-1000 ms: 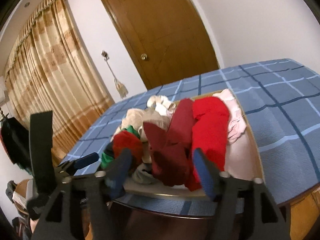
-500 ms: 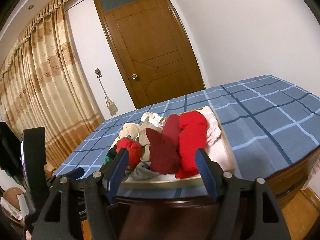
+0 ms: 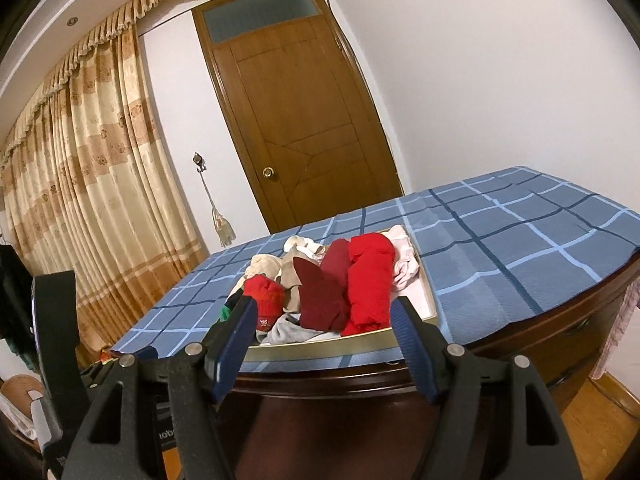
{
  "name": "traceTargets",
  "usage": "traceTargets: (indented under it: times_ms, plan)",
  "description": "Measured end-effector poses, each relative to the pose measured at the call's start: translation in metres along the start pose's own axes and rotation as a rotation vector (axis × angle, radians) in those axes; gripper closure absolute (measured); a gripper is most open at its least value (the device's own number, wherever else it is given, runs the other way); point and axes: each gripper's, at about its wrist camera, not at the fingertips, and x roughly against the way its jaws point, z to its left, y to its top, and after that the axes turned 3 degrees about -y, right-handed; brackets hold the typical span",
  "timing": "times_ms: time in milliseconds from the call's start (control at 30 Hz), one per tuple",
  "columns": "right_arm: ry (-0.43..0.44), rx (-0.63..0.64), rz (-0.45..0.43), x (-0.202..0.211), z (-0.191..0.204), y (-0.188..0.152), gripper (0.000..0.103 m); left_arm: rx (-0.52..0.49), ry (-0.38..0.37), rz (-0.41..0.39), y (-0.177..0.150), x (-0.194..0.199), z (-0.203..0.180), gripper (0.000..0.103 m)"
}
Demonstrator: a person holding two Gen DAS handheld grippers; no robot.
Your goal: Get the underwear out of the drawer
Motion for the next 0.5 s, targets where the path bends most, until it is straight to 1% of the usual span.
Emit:
traceTargets:
  times_ms: [300,433,500]
  plan:
    - [0.004,0.033,-0.033,0.022,0.008,-0.002,0.032,-0.013,0.008,-0.009,-0.012,0.017,-0.003,0.001]
    - [0.008,0.039,-0.039,0.028,0.012,-0.003,0.032,-0.037,0.05,-0.013,-0.012,0.024,-0.006,0.001]
    - [0.002,0.04,-0.053,0.032,0.013,-0.003,0.032,-0.053,0.071,-0.037,-0.012,0.029,-0.007,0.001]
